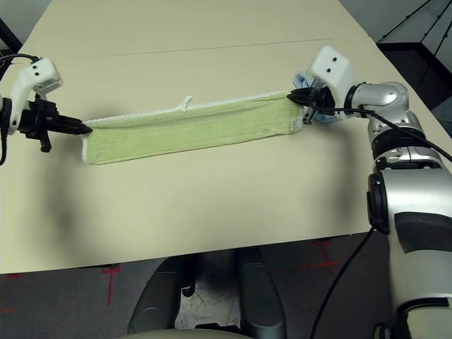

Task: Fold the towel and set it aside.

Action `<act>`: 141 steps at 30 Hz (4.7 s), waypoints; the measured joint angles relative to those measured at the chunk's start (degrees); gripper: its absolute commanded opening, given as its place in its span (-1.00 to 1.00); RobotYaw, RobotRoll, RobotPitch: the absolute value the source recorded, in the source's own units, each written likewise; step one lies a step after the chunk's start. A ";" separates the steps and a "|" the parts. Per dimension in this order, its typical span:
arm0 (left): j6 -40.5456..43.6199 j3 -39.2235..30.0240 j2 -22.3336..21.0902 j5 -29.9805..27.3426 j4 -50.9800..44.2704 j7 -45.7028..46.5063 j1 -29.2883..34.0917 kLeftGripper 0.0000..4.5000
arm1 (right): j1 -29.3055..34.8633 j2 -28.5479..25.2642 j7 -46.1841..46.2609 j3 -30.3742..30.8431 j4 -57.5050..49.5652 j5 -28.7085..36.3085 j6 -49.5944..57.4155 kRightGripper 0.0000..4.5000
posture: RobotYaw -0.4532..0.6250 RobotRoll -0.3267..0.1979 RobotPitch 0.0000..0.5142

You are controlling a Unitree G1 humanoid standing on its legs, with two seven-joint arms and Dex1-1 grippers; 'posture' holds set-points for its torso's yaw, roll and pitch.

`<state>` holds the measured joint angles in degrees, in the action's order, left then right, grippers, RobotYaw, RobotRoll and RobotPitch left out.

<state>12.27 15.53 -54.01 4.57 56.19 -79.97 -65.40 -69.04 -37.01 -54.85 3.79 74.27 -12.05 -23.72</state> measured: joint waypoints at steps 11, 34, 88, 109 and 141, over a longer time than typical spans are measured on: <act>-3.01 -0.90 3.59 3.89 5.25 7.54 -3.32 -0.99 | -0.16 2.33 6.95 2.32 0.00 -3.01 1.30 -1.00 | -0.13 0.25 -0.13; -9.22 -2.38 3.16 8.57 5.47 17.05 -4.29 0.99 | -0.58 1.03 10.14 -0.26 -0.87 -0.67 1.77 1.00 | -0.14 0.25 -0.18; -1.59 -18.24 10.36 -19.20 -33.09 7.86 30.28 0.99 | 30.08 6.18 2.22 -25.49 -45.49 44.82 63.93 1.00 | -0.21 0.25 -0.16; 2.81 -17.61 11.05 -20.40 -39.58 9.01 32.09 0.99 | 36.60 9.54 13.11 -28.78 -52.38 52.48 72.76 1.00 | -0.19 0.25 -0.16; 4.00 -17.63 11.12 -20.70 -39.89 9.01 32.12 0.99 | 31.65 12.63 25.11 -33.28 -48.11 55.95 74.09 1.00 | -0.17 0.25 -0.20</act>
<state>16.28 -2.10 -42.89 -16.13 16.30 -70.96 -33.29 -37.39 -24.38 -29.74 -29.50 26.16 43.89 50.37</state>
